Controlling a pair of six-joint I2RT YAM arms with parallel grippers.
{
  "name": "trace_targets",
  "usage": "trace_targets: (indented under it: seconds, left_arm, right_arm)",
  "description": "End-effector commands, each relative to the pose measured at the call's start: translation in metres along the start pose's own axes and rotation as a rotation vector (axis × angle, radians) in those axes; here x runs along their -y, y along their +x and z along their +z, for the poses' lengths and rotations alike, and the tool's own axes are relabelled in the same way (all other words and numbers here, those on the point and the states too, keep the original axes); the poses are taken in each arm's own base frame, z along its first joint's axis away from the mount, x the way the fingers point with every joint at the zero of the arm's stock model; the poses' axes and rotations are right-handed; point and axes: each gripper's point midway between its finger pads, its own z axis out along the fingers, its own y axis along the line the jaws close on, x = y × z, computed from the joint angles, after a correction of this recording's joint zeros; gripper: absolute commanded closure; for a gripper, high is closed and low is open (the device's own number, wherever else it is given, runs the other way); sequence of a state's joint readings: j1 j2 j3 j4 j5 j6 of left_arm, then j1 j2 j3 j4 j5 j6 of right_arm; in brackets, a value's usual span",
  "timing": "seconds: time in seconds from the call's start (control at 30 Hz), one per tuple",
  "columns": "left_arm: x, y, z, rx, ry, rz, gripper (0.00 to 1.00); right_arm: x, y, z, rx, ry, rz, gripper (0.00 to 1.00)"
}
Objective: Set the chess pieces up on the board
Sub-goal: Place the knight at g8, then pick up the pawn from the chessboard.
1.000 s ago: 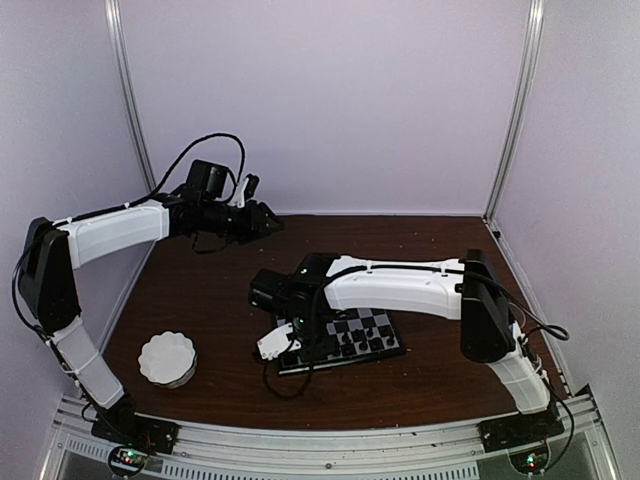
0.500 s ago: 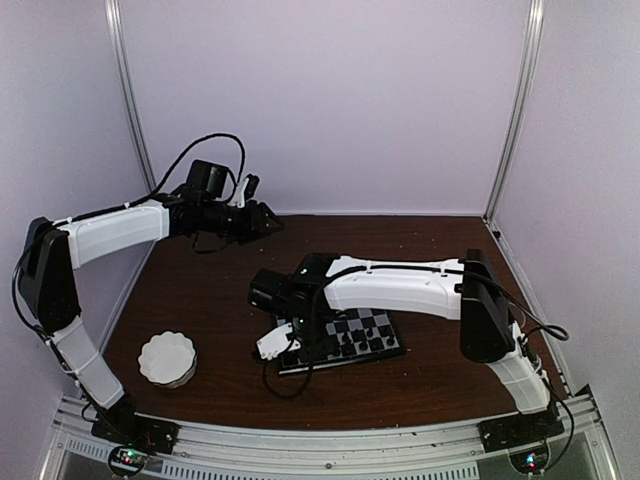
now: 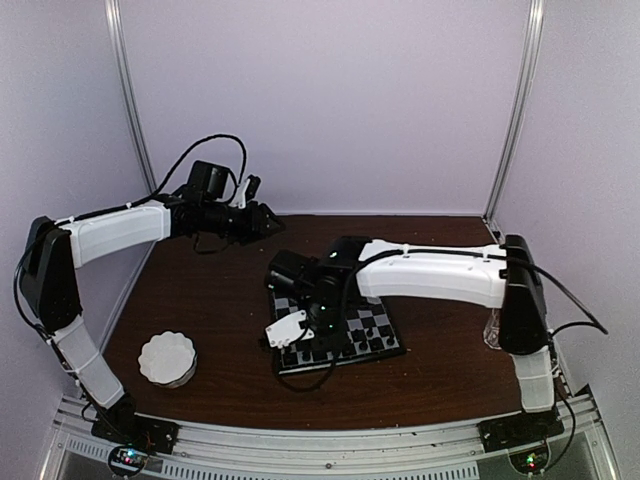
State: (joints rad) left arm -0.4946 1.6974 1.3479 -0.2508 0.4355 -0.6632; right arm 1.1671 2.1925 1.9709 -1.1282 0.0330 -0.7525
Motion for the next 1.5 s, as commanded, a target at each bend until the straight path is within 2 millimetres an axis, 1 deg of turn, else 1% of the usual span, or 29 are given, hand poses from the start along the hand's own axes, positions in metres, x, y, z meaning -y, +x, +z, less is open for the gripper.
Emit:
trace_targets:
  seconds: [0.0,0.1,0.13,0.23,0.33,0.4,0.47,0.57,0.63,0.87,1.03,1.13,1.37,1.47]
  left_arm:
    - [0.003,-0.001,0.007,0.004,0.042,0.025,0.53]
    - [0.006,0.0,0.008,0.002,0.049,0.047,0.53]
    - [0.007,0.0,0.009,0.003,0.048,0.056,0.53]
    - [0.012,0.004,0.012,-0.016,0.058,0.074,0.53]
    - [0.019,0.009,0.015,-0.033,0.072,0.094,0.53]
    - [0.025,0.011,0.017,-0.04,0.081,0.114,0.53]
    - [0.026,0.013,0.018,-0.047,0.08,0.124,0.53]
    - [0.024,0.016,0.021,-0.063,0.079,0.121,0.53]
    - [0.025,0.016,0.022,-0.066,0.084,0.121,0.53]
    - [0.025,0.017,0.022,-0.07,0.085,0.122,0.52]
    - [0.024,0.019,0.024,-0.08,0.089,0.118,0.52]
    - [0.024,0.019,0.024,-0.08,0.089,0.117,0.52]
    - [0.023,0.02,0.025,-0.083,0.084,0.115,0.52]
    - [0.023,0.019,0.025,-0.083,0.086,0.116,0.52]
  right_arm:
    - [0.026,0.026,-0.049,0.159,0.07,0.14,0.74]
    - [0.048,0.06,-0.06,0.228,0.048,0.282,0.75]
    - [0.061,0.072,-0.063,0.267,0.055,0.34,0.75]
    - [0.09,0.11,-0.061,0.333,0.042,0.517,0.72]
    - [0.106,0.138,-0.045,0.344,0.033,0.617,0.69]
    - [0.11,0.148,-0.029,0.321,0.027,0.633,0.67]
    - [0.113,0.155,-0.011,0.281,0.037,0.633,0.65]
    - [0.115,0.161,0.015,0.232,0.036,0.628,0.63]
    - [0.116,0.159,0.026,0.225,0.023,0.626,0.63]
    - [0.115,0.155,0.053,0.218,-0.034,0.628,0.58]
    - [0.114,0.153,0.061,0.216,-0.049,0.627,0.56]
    - [0.115,0.153,0.065,0.216,-0.052,0.627,0.56]
    - [0.115,0.147,0.068,0.234,-0.073,0.627,0.59]
    - [0.113,0.145,0.07,0.242,-0.089,0.628,0.66]
